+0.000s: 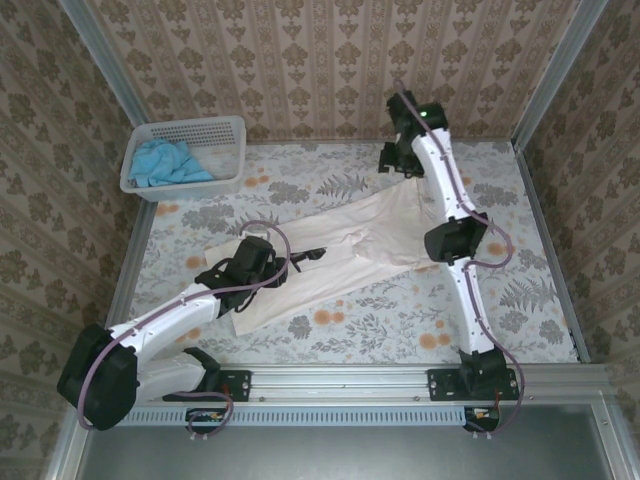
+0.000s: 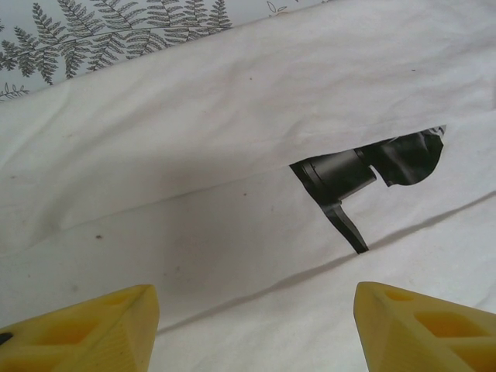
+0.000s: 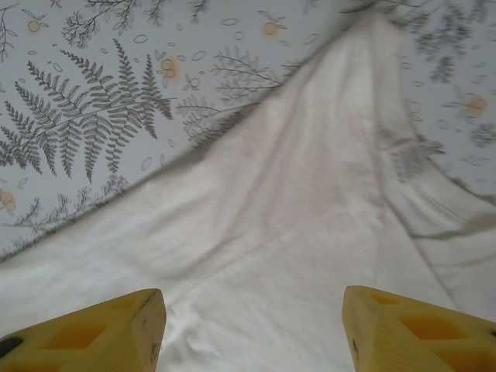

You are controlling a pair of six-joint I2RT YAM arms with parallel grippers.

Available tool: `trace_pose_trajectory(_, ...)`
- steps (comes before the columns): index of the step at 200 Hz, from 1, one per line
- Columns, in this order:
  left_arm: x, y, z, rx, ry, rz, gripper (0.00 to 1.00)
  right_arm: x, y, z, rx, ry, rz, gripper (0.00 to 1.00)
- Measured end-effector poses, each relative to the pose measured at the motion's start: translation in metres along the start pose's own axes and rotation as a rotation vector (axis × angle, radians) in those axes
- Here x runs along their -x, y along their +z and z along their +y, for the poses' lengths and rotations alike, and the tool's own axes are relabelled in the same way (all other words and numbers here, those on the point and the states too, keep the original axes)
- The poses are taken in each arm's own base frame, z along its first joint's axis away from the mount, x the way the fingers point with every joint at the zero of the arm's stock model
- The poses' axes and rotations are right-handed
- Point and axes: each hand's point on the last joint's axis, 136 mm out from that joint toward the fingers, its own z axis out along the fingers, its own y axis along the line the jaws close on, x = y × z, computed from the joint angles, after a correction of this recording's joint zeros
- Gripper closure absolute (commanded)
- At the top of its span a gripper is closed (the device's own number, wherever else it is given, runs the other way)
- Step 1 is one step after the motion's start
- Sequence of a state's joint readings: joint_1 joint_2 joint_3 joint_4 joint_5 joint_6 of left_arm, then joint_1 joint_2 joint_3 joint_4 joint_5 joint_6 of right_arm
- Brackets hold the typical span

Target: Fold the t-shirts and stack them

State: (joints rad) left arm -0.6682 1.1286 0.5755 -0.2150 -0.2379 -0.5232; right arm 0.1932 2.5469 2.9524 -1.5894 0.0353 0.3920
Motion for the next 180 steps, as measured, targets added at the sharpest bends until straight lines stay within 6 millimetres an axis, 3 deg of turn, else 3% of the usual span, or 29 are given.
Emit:
trace_pose_trajectory(41, 0.000, 0.000, -0.003, -0.018, -0.002, 0.000, 0.32, -0.010, -0.067, -0.063, 0.019, 0.064, -0.020, 0.28)
trace_pose_trajectory(60, 0.000, 0.001, -0.007, -0.033, -0.001, 0.004, 0.31, -0.035, -0.089, -0.064, 0.048, 0.058, -0.042, 0.25)
trace_pose_trajectory(74, -0.002, 0.004, -0.011, -0.044, 0.005, 0.013, 0.31, -0.058, -0.090, -0.062, 0.078, 0.070, -0.062, 0.23)
trace_pose_trajectory(96, -0.008, 0.007, -0.015, -0.054, 0.020, 0.037, 0.30, -0.097, -0.064, -0.068, 0.129, 0.159, -0.077, 0.25)
trace_pose_trajectory(121, -0.012, 0.010, -0.018, -0.064, 0.028, 0.051, 0.30, -0.128, 0.004, -0.088, 0.113, 0.314, -0.002, 0.33)
trace_pose_trajectory(148, -0.014, 0.011, -0.020, -0.068, 0.035, 0.063, 0.30, -0.133, 0.066, -0.094, 0.089, 0.408, 0.064, 0.37)
trace_pose_trajectory(180, -0.014, 0.010, -0.024, -0.080, 0.046, 0.064, 0.29, -0.120, 0.098, -0.087, 0.094, 0.440, 0.049, 0.35)
